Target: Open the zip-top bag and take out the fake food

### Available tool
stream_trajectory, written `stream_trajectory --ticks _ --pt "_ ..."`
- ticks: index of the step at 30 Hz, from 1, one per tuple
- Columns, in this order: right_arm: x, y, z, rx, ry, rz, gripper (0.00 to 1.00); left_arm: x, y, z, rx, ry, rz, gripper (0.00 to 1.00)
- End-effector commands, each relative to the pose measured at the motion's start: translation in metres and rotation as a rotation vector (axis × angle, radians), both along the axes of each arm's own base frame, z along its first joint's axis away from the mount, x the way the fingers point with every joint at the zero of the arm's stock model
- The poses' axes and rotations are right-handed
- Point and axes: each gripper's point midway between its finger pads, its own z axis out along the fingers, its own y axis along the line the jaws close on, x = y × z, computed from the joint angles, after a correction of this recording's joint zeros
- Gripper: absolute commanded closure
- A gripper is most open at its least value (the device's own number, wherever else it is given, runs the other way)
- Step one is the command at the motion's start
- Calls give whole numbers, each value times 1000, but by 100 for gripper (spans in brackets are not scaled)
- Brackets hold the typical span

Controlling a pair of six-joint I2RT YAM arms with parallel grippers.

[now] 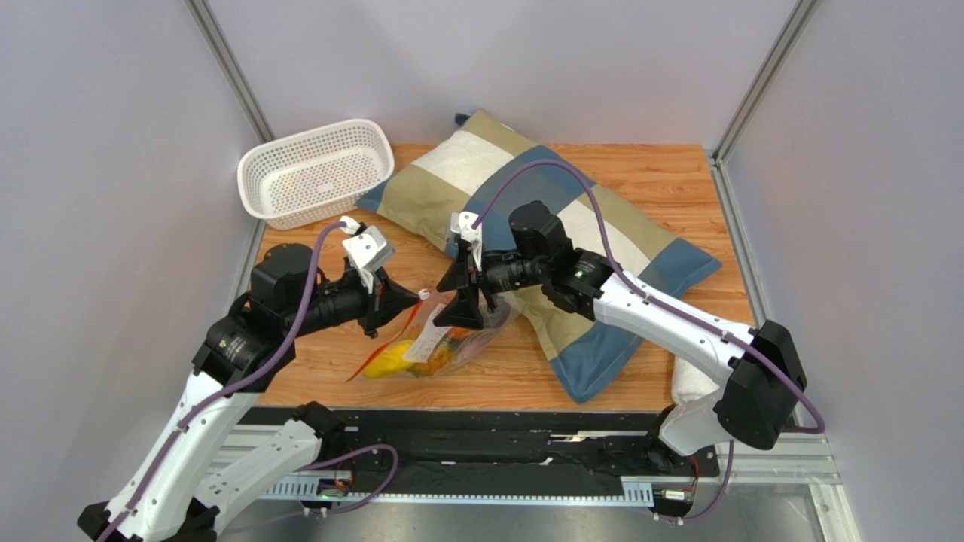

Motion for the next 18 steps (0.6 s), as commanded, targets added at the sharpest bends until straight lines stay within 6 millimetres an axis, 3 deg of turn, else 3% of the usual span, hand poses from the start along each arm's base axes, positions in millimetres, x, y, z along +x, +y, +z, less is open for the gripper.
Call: stream_trajectory --ticks 1,3,6,7,10,13,16,18 --pt "-3 10 49 132 -18 38 28 -4 -5 10 -21 -15 -41 100" --pt "-2 12 53 138 -22 40 34 -4 -5 8 -16 -14 -39 100" --pt "-4 17 48 137 5 77 60 -4 -6 7 -17 -12 -43 100" --pt "-3 21 43 129 21 80 83 -5 -7 6 -21 -8 -56 100" --pt "1 27 41 119 43 87 100 -8 -7 6 -15 -1 -63 100" --pt "4 28 42 123 47 70 100 -14 -5 4 -10 1 -81 72" --pt "1 27 46 128 53 78 100 -8 -3 -1 0 3 -51 59" --pt "0 26 48 131 56 85 100 -4 -4 -2 3 1 -42 59"
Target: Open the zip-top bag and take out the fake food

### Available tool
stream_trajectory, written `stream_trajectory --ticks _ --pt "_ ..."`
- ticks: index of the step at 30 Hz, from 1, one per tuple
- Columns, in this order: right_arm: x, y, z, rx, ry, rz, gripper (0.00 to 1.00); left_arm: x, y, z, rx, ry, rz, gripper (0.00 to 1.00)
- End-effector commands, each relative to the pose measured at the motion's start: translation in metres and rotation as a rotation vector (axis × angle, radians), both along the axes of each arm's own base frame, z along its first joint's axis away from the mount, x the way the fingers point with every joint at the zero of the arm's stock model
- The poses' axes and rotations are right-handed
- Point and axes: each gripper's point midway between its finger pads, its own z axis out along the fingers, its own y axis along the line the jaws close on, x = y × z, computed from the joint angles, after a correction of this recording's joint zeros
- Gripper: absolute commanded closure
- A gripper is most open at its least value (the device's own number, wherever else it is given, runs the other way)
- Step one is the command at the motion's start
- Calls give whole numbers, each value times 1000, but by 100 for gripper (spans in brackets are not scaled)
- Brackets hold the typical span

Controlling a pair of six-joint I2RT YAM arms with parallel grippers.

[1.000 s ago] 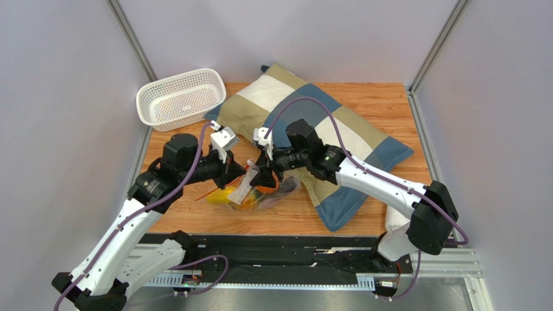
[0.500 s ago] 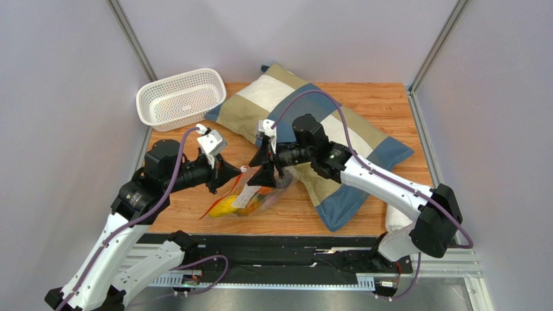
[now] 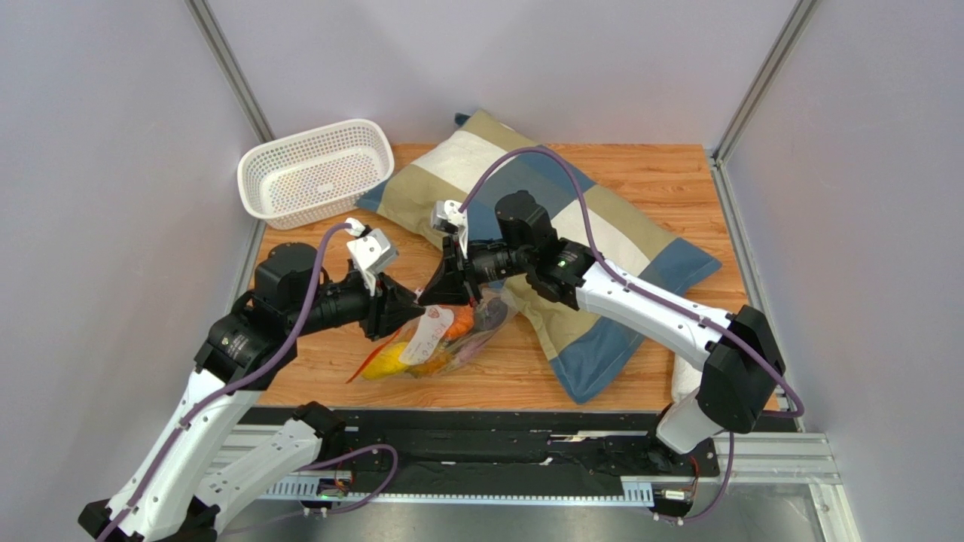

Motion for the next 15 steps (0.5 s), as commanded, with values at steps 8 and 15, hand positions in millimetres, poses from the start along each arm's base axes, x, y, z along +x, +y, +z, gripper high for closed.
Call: stream_trajectory --ticks 8,15 --pt "-9 0 35 82 -19 45 100 18 2 -2 25 -21 58 66" --pt "-13 -1 36 84 -13 67 100 25 14 6 39 -61 137 50"
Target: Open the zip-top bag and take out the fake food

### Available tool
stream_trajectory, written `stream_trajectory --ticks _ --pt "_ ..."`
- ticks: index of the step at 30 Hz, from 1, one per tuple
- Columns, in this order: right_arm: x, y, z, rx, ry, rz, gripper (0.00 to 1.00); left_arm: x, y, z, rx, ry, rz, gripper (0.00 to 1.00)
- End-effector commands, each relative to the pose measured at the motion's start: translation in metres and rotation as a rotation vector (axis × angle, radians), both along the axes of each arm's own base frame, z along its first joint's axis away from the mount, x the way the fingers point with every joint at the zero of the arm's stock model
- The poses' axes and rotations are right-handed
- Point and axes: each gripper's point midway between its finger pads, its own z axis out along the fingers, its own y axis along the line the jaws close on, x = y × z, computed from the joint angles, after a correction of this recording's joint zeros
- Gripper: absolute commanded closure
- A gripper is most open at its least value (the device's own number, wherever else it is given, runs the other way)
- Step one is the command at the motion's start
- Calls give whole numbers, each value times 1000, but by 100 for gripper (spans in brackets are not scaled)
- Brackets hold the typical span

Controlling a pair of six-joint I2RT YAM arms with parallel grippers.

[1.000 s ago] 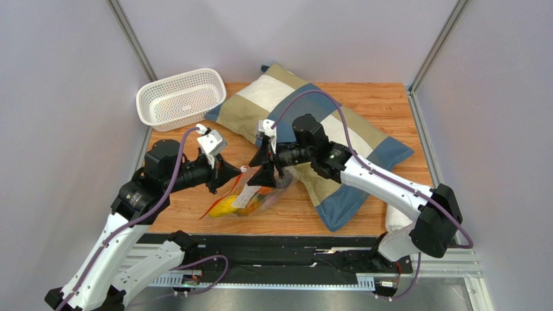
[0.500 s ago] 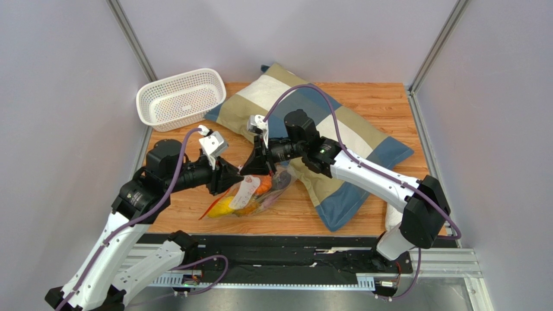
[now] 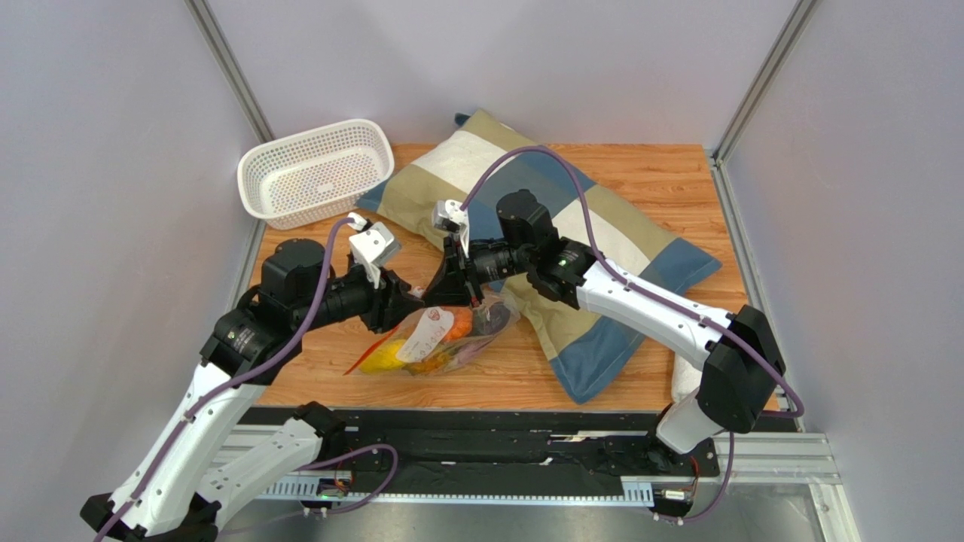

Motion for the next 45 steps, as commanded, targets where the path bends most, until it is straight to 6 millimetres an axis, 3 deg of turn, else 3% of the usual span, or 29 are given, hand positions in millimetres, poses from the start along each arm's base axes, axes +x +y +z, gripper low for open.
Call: stream_trajectory --ticks 1,12,15,19,22,26,33,38,40,45 --pt "-8 0 34 82 -47 42 100 11 9 12 8 -62 73 50" --pt "-11 -1 35 85 -40 58 100 9 -3 14 -25 -55 11 57" --pt "-12 -2 37 88 -42 57 100 6 -6 19 -50 -68 -11 66" --pt "-5 -1 41 108 -46 15 100 5 -7 19 -52 -63 -16 97" --pt "8 -2 51 167 -20 -80 100 11 1 8 -10 -30 44 100" --pt "20 -11 78 317 18 -125 100 10 9 -11 32 26 91 100" --pt "46 -35 92 438 113 -207 100 6 26 -34 43 163 233 100" --pt "72 -49 100 470 170 -250 100 -18 27 -51 -46 365 313 100" --pt "77 -46 101 476 180 -224 100 -37 25 -59 -91 447 303 100" --pt "94 -31 90 461 268 -204 100 -83 44 -59 -226 500 338 100"
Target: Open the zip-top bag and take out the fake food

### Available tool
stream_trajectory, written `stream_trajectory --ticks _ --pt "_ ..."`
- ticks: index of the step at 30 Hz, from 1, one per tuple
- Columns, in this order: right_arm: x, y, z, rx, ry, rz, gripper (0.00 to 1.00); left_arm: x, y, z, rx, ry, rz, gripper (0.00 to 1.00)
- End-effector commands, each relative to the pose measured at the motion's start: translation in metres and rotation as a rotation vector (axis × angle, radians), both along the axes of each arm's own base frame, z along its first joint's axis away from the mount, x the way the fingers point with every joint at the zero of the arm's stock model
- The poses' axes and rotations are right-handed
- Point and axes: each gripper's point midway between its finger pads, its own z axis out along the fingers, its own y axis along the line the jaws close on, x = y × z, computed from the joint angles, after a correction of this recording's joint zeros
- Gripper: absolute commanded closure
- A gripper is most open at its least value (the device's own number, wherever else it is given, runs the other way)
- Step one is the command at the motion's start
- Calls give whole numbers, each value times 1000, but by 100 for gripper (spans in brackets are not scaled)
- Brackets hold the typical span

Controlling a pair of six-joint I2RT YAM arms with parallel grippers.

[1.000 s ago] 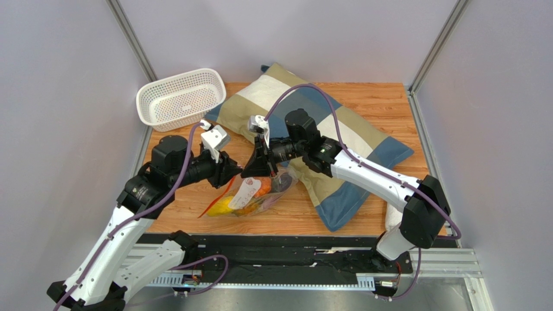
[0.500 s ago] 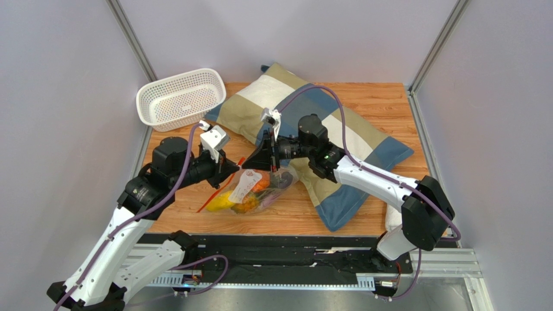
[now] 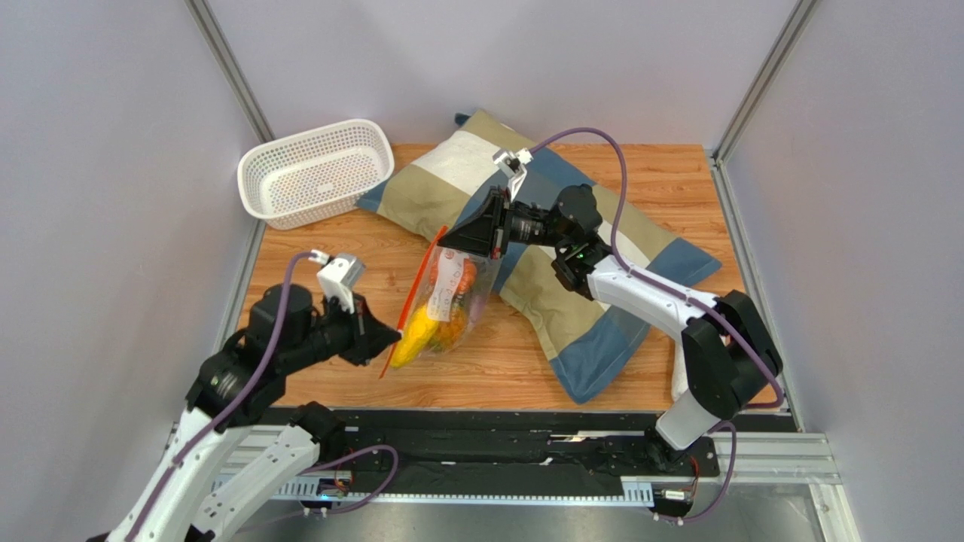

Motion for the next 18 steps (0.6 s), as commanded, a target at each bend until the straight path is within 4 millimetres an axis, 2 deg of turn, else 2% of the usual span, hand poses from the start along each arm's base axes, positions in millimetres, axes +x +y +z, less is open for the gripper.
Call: stream_trajectory --ticks 1,2,4,7,8,9,11,13,18 --pt "14 5 43 145 -47 14 100 -55 16 -18 -115 173 56 100" --pt "20 12 36 151 -24 25 100 -64 20 -16 -147 148 49 100" --pt "20 16 39 191 11 55 100 -76 21 -23 -173 172 39 100" --pt "21 33 28 193 58 95 100 -95 14 -22 -240 172 -51 100" --pt "24 39 18 172 77 103 100 -104 10 -18 -264 171 -106 100" --pt "24 45 18 165 55 106 100 -107 7 -15 -278 158 -140 100" --pt "23 59 1 115 89 116 100 -114 2 -13 -293 163 -202 100" --pt "25 64 -5 103 107 121 100 -117 -2 -12 -295 168 -248 100" --pt "35 78 -30 66 148 141 100 -111 -5 -23 -278 202 -241 100"
